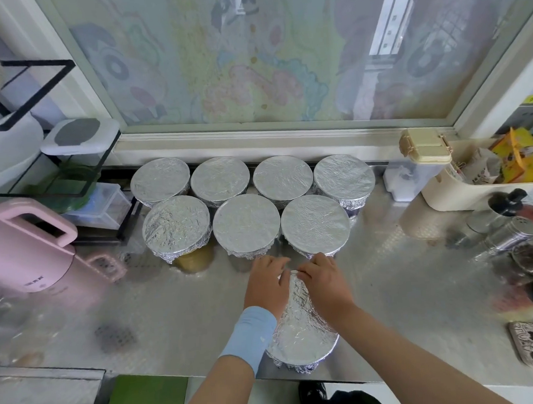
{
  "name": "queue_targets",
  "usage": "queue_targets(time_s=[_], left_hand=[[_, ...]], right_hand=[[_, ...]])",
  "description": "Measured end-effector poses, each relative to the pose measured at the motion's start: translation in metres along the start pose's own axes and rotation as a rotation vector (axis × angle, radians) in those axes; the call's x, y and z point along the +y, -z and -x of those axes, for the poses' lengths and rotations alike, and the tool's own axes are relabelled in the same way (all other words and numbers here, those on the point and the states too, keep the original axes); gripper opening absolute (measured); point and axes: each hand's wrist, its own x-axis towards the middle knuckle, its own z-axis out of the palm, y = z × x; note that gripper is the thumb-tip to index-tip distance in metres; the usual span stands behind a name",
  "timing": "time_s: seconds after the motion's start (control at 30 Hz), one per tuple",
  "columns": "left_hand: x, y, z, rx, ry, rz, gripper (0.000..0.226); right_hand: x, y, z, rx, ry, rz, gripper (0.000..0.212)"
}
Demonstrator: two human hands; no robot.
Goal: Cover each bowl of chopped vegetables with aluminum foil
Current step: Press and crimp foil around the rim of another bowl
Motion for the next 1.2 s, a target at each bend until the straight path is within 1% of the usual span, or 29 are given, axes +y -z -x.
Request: queue_targets(time_s=[0.1,0.23,0.33,0.4,0.5,0.57,0.63,0.83,0.93,1.0,1.07,1.13,1.2], left_hand=[[-0.002,-0.007,-0.006,-0.056,-0.016,-0.055,0.021],[-0.01,-0.013,-0.005,-0.041,0.021,-0.057,0.025],[-0.007,-0.014,-0.003,-0.029,0.067,-0.063,0.027],[-0.005,-0.013,0.001,-0.005,0.099,-0.08,0.027],[-0.007,-0.01,0.007,0.029,0.096,-0.048,0.025],[-0.009,-0.008,0.008,0.022,0.048,0.0,0.021],[-0.01,-0.008,0.008,-0.002,0.012,0.025,0.02],[-0.012,-0.011,0.005,-0.007,0.085,0.067,0.022],[-0.01,-0.01,0.007,-0.003,0.112,0.054,0.023],[-0.008,-0.008,0.005,0.005,0.096,0.014,0.022],[-0.004,-0.007,0.002,0.015,0.04,0.002,0.018],[-0.001,-0.007,-0.001,-0.009,-0.007,0.012,0.018],[0.0,-0.01,-0.002,-0.024,-0.028,0.013,0.016]], right_hand=[[0.003,-0.002,0.0,-0.009,-0.001,-0.027,0.01],[0.004,-0.004,-0.003,-0.039,0.035,-0.038,0.012],[0.003,0.0,-0.008,-0.106,0.064,-0.022,0.014],[0.003,0.004,-0.008,-0.096,0.067,-0.021,0.014],[0.001,0.01,-0.002,-0.046,-0.004,-0.087,0.012],[0.001,0.011,-0.001,-0.059,-0.065,-0.125,0.007],[0.002,0.01,-0.002,-0.072,-0.103,-0.165,0.006],[0.005,0.009,-0.006,-0.092,-0.099,-0.167,0.011],[0.003,0.011,-0.008,-0.138,-0.097,-0.167,0.013],[0.002,0.012,-0.009,-0.144,-0.067,-0.126,0.014],[0.002,0.012,-0.007,-0.09,-0.042,-0.094,0.011],[0.002,0.011,-0.003,-0.039,-0.081,-0.103,0.01],[0.002,0.01,0.0,-0.041,-0.122,-0.122,0.011]])
